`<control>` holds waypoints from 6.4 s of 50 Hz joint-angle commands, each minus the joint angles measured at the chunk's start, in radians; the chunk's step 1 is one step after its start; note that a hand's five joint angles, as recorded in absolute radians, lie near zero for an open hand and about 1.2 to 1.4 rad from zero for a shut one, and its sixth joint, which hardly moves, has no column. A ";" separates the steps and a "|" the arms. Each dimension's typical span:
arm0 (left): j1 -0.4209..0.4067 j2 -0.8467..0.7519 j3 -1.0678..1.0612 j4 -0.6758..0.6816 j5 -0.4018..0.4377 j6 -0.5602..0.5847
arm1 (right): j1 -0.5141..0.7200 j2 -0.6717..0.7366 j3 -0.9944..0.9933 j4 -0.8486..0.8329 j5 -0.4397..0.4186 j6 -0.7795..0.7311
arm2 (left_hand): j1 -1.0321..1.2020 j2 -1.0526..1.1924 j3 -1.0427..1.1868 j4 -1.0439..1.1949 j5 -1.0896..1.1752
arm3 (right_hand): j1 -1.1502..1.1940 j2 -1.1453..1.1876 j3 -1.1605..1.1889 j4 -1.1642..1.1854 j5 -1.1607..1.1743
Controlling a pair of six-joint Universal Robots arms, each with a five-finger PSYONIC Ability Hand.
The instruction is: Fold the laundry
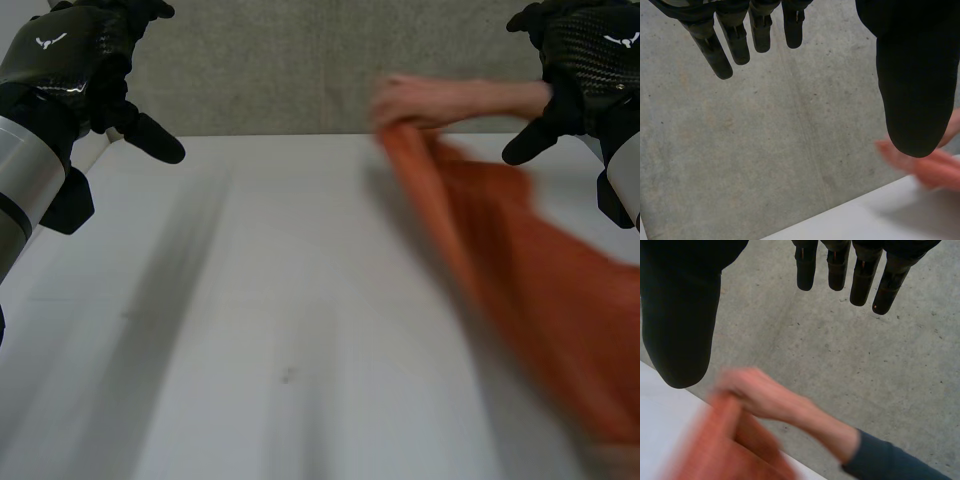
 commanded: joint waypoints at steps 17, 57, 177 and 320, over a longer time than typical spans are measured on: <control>-0.001 -0.003 -0.001 0.006 0.000 0.000 | 0.005 0.011 0.011 -0.006 -0.001 0.001 | -0.019 -0.015 -0.031 -0.030 -0.047 | -0.032 -0.049 -0.039 -0.058 -0.057; -0.001 -0.038 -0.021 0.063 -0.002 0.002 | 0.136 0.356 0.217 -0.005 -0.070 0.078 | -0.019 -0.015 -0.031 -0.030 -0.047 | 0.137 0.119 0.129 0.111 0.111; 0.123 -0.965 0.336 0.209 0.618 0.301 | -0.030 -0.245 0.033 -0.118 -0.492 0.088 | 0.257 0.261 0.245 0.246 0.229 | 1.190 1.172 1.183 1.164 1.165; 0.450 -0.387 -0.477 0.162 0.244 0.598 | -0.249 0.442 0.206 -0.266 -0.113 -0.074 | 0.437 0.441 0.425 0.426 0.409 | 1.190 1.172 1.183 1.164 1.165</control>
